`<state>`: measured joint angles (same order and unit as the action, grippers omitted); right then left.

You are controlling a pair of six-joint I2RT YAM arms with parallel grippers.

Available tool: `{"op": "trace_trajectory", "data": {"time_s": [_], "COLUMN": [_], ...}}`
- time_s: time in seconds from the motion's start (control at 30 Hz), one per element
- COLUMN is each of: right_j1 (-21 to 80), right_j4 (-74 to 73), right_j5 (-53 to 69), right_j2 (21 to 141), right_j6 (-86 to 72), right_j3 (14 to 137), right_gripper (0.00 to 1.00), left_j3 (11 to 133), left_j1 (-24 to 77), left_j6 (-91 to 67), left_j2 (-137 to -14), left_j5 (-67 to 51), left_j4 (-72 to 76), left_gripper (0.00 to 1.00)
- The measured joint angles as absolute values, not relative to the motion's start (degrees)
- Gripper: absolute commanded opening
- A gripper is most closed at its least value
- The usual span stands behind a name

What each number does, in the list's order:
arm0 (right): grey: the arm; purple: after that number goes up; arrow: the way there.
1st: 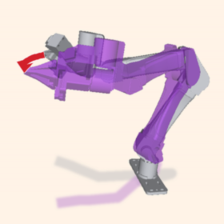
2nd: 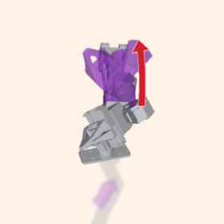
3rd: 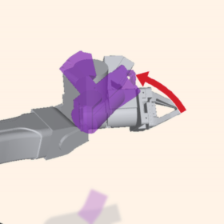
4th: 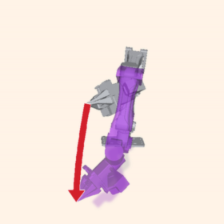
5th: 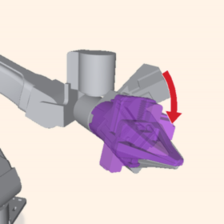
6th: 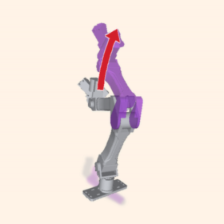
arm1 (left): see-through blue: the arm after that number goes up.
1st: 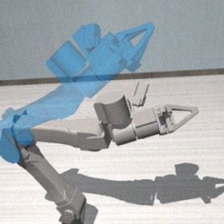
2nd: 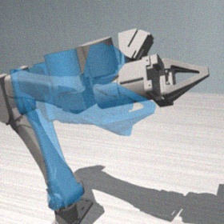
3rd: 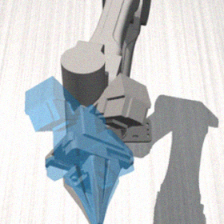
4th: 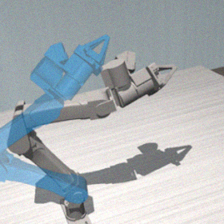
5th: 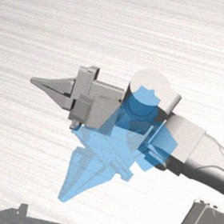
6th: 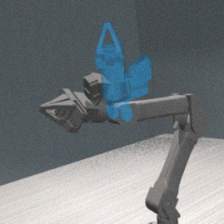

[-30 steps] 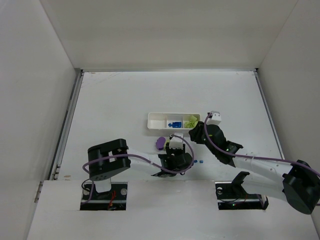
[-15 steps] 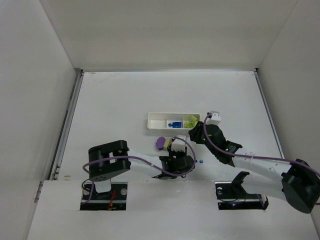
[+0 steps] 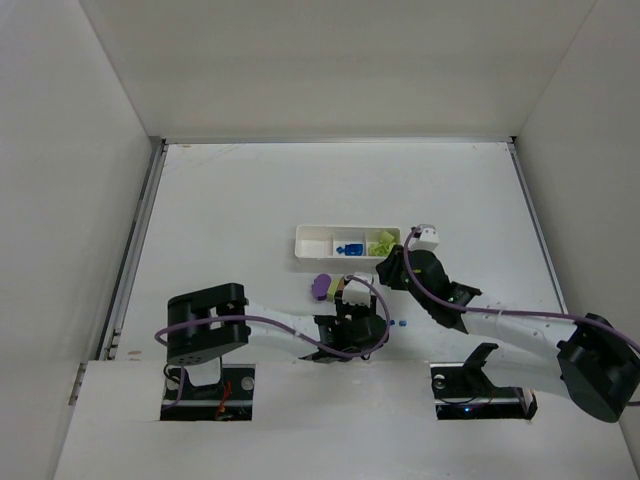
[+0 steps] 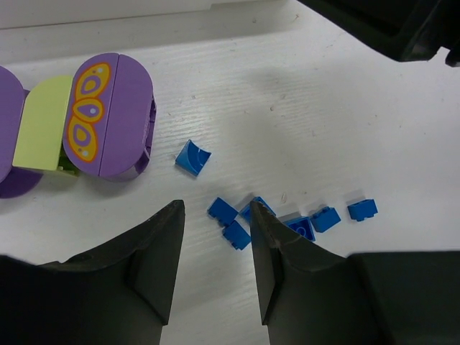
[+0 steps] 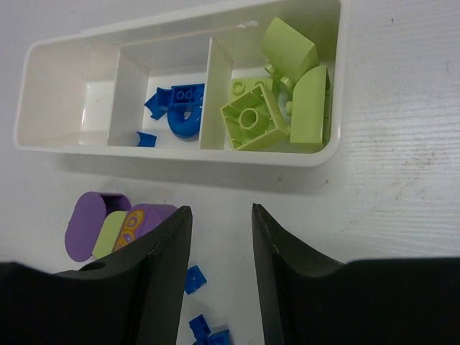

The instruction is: Sort the legos into containers by color

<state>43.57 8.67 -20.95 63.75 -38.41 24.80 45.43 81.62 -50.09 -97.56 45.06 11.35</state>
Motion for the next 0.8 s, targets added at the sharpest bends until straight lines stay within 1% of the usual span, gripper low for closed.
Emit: {"op": "trace_trajectory", "data": {"time_s": [0.43, 0.53, 0.67, 0.73, 0.8], "right_j1": [43.53, 43.51, 43.46, 43.09, 42.68], "right_j4": [9.58, 9.72, 9.96, 9.93, 9.93], "right_j5": [-20.93, -20.93, -20.95, -20.95, -20.97], "right_j2": [62.72, 61.6, 58.92, 56.8, 54.43], "right_j6": [-38.41, -38.41, -38.5, -38.61, -38.7], "right_j3": [23.97, 23.14, 21.8, 21.06, 20.51], "right_gripper": [0.45, 0.47, 0.48, 0.49, 0.53], "left_j3": [48.14, 48.75, 48.77, 48.77, 48.77], "left_j1": [76.29, 75.42, 74.94, 74.94, 75.09], "left_j6": [-46.3, -45.43, -44.69, -44.49, -44.42], "left_j2": [-103.18, -104.07, -104.27, -104.31, -104.31], "left_j5": [45.36, 45.04, 44.1, 43.75, 43.62], "left_j4": [13.21, 14.74, 15.84, 16.08, 16.14], "left_gripper": [0.37, 0.34, 0.27, 0.27, 0.3]}}
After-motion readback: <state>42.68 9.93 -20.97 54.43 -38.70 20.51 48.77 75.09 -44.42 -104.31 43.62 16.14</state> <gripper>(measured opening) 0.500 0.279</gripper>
